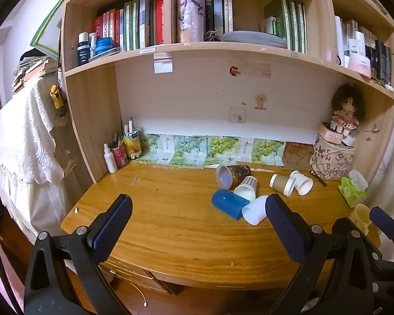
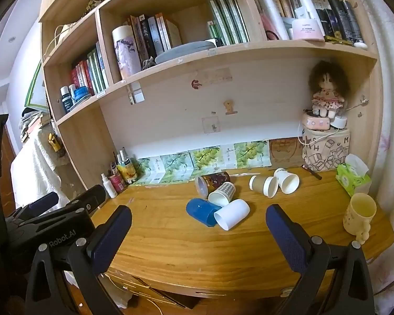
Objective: Flip cup upright
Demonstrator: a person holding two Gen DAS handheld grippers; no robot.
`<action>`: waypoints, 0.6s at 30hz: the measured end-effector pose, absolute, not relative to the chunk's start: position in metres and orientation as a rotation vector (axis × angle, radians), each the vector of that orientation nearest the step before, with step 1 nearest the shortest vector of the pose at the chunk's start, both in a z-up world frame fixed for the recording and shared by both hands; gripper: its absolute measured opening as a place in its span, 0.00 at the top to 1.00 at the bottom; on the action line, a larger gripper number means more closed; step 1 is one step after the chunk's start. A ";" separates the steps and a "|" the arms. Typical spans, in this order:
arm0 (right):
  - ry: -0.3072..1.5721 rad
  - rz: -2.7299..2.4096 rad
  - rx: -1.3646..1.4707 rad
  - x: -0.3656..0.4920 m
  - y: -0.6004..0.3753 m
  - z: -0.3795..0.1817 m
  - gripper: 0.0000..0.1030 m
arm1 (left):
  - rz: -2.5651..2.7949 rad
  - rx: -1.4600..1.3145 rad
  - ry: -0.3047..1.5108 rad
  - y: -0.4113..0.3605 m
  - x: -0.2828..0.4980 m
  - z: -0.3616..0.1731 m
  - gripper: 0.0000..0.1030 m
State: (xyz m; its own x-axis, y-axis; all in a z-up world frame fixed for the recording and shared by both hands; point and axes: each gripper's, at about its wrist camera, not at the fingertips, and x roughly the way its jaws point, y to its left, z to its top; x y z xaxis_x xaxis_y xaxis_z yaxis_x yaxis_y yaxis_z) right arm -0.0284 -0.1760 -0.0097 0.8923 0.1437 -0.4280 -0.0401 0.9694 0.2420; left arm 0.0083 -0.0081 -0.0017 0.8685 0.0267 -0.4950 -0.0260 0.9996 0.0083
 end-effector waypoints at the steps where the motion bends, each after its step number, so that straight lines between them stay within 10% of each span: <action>1: 0.466 0.101 0.232 -0.026 -0.177 -0.009 0.01 | 0.032 0.002 0.520 -0.009 0.009 -0.002 0.01; 18: 0.495 0.216 0.220 -0.019 -0.215 -0.023 0.01 | 0.129 -0.035 0.627 -0.034 0.019 -0.020 0.01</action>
